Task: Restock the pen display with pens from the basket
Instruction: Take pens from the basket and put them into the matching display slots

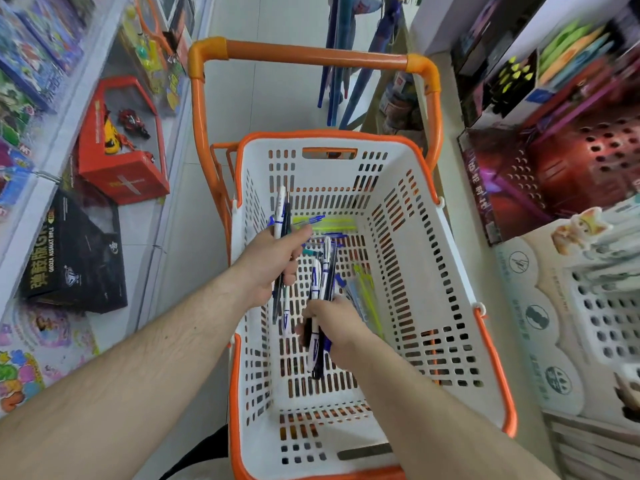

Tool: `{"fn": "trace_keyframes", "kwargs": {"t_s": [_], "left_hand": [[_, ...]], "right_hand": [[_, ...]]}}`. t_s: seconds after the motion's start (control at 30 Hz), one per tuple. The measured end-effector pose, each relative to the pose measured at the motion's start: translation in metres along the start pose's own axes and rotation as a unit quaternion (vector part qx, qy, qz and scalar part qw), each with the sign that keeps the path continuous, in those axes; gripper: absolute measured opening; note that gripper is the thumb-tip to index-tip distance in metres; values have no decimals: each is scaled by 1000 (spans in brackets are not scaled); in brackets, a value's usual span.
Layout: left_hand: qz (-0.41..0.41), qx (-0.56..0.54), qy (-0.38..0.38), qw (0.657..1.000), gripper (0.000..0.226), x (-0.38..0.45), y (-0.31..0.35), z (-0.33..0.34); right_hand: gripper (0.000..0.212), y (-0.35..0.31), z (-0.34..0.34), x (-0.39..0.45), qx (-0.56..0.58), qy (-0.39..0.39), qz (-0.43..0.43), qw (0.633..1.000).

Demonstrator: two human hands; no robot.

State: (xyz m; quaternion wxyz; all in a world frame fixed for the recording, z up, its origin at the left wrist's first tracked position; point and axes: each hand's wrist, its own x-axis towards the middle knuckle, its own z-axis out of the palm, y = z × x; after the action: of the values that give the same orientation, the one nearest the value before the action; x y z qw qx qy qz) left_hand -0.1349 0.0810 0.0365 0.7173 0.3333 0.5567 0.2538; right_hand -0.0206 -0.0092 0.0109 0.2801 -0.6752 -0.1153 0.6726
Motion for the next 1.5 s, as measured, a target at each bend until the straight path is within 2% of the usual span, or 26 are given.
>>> {"fn": "trace_keyframes", "kwargs": {"t_s": [0.07,0.13,0.2,0.3,0.33,0.4,0.5,0.57,0.63,0.7,0.73,0.8,0.87,0.93,0.97,1.03,1.17,1.3,1.37,1.43,1.5], "left_hand": [[-27,46,30,998,58,-5,-7,6],[-51,74,20,996,84,-17,-12,16],[-58,50,-12,997,83,-27,-14,27],[-86,-2,14,996,99,-24,-21,36],[-99,-20,22,995,92,-22,-22,38],[-117,-66,31,991,57,-21,-21,42],[-117,-120,31,985,17,-20,-19,46],[-90,-138,37,986,9,-19,-16,46],[-27,-105,65,992,16,-17,-11,44],[66,-91,76,991,26,-18,-2,44],[108,-107,60,987,27,-21,2,44],[175,-104,1,979,17,-27,6,45],[221,-59,-32,973,5,-35,5,48],[239,-28,-26,970,18,-39,3,49],[239,-22,-17,971,16,-39,3,49],[224,-3,-1,975,9,-41,3,48],[203,76,39,975,20,-45,-4,48],[184,43,15,982,22,-47,2,42],[171,13,19,985,22,-45,9,35],[149,-18,31,988,16,-40,19,25],[124,-45,50,990,14,-34,30,12]], "right_hand": [[14,-15,-2,-17,12,0,-66,998],[18,-23,2,-23,-19,23,-130,991],[19,-27,8,-24,-114,61,-186,974],[22,-29,10,-29,-291,82,-227,926],[26,-29,9,-31,-326,74,-236,912],[41,-28,6,-34,-361,62,-249,897],[68,-30,-1,-40,-375,34,-240,895],[66,-33,-5,-47,-298,20,-241,924],[48,-30,-12,-45,-103,104,-228,963],[27,-20,-22,-35,124,195,-114,966],[31,-16,-26,-30,219,179,-41,958],[48,-11,-26,-30,357,67,73,929],[62,-14,-21,-38,436,-38,92,895],[61,-19,-15,-40,476,-91,67,872],[58,-21,-12,-39,486,-105,59,866],[50,-22,-5,-35,468,-114,50,875],[41,-21,7,-34,416,-126,36,900],[45,-20,10,-34,391,-153,11,907],[53,-20,8,-32,333,-160,28,929],[59,-20,-4,-18,246,-93,32,964],[42,-18,-26,5,99,51,-21,994]]}}
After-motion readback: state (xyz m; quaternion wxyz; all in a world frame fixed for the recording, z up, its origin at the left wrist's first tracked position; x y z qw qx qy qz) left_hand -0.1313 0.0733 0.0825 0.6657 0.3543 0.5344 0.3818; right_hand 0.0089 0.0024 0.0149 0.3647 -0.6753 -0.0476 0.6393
